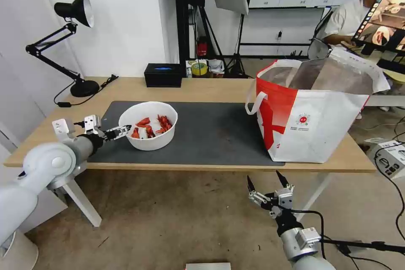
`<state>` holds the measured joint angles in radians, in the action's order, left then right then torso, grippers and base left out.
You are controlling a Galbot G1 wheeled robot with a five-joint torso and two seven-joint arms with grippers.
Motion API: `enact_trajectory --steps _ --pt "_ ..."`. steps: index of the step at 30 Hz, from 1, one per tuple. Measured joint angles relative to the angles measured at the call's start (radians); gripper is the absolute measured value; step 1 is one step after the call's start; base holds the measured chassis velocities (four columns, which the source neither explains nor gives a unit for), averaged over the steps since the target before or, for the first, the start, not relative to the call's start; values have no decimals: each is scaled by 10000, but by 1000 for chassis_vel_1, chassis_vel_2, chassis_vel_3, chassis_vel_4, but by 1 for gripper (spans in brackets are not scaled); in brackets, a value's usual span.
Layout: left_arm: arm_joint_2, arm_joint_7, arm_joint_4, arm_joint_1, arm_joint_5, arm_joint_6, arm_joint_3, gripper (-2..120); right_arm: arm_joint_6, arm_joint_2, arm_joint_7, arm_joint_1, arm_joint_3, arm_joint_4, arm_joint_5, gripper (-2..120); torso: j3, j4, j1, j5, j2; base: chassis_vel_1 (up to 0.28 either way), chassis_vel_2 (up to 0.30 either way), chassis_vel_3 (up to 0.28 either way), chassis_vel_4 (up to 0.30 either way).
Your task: Pick up the trash from the table and place it into the takeout bag.
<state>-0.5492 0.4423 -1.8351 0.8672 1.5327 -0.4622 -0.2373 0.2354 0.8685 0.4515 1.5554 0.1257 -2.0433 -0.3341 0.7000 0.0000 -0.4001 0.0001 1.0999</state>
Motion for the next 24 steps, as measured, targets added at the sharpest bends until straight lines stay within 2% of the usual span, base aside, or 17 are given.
enact_trajectory --steps 3,11,13,19,24 --pt "-94 136 349 -614 50 -120 431 100 0 0 0 0 0 0 0 100 0 0 0 0 0 0 0 0 0" --pt "-294 389 738 -1293 109 -450 1006 100 0 0 0 0 0 0 0 100 0 0 0 -1 0 0 0 0 0" --pt "-438 680 864 -1562 117 -586 1253 100 0 0 1 0 0 0 0 100 0 0 0 -1 0 0 0 0 0" --pt "-617 1205 1070 -1917 236 -765 1548 100 0 0 0 0 0 0 0 100 0 0 1 -1 0 0 0 0 0" --pt "-622 1356 1142 -2056 322 -909 1652 100 0 0 0 0 0 0 0 100 -1 0 1 0 0 0 0 0 0"
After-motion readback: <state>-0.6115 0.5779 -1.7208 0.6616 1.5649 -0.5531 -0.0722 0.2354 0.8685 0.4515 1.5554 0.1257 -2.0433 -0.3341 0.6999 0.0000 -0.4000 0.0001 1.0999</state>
